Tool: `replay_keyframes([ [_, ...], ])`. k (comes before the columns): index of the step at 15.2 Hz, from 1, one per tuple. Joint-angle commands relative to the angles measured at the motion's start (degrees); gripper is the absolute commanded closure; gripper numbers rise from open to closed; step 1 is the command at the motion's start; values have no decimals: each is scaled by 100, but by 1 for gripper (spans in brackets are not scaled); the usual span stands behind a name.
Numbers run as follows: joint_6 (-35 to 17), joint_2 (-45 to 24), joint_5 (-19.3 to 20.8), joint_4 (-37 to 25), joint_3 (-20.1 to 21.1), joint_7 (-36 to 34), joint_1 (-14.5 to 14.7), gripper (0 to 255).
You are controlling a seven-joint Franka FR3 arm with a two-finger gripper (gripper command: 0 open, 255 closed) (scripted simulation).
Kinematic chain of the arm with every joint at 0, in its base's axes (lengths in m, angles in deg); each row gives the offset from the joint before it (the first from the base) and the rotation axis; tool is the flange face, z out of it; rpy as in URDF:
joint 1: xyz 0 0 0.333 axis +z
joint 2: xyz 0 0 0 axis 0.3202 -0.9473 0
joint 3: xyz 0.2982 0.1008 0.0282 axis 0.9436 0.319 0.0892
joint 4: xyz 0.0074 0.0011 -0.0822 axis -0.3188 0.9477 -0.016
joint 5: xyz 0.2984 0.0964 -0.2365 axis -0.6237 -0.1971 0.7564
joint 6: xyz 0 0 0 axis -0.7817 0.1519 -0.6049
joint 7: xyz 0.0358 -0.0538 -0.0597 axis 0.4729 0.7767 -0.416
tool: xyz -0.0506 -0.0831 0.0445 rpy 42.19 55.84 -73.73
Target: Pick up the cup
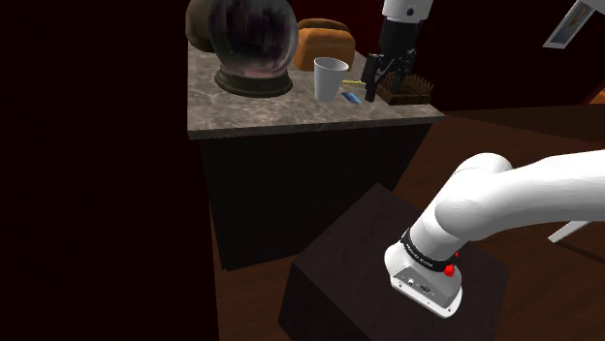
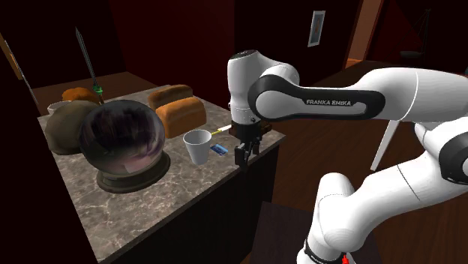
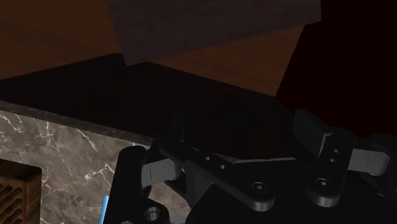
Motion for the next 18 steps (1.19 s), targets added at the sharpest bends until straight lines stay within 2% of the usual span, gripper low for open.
replay_keyframes([
  [1, 0, 0, 0, 0, 0, 0, 0, 0],
  [10, -720, -1976, 605, -1269, -331, 1087, 121, 0],
  [18, -1005, -3733, 914, -2822, -450, 1965, 199, 0],
])
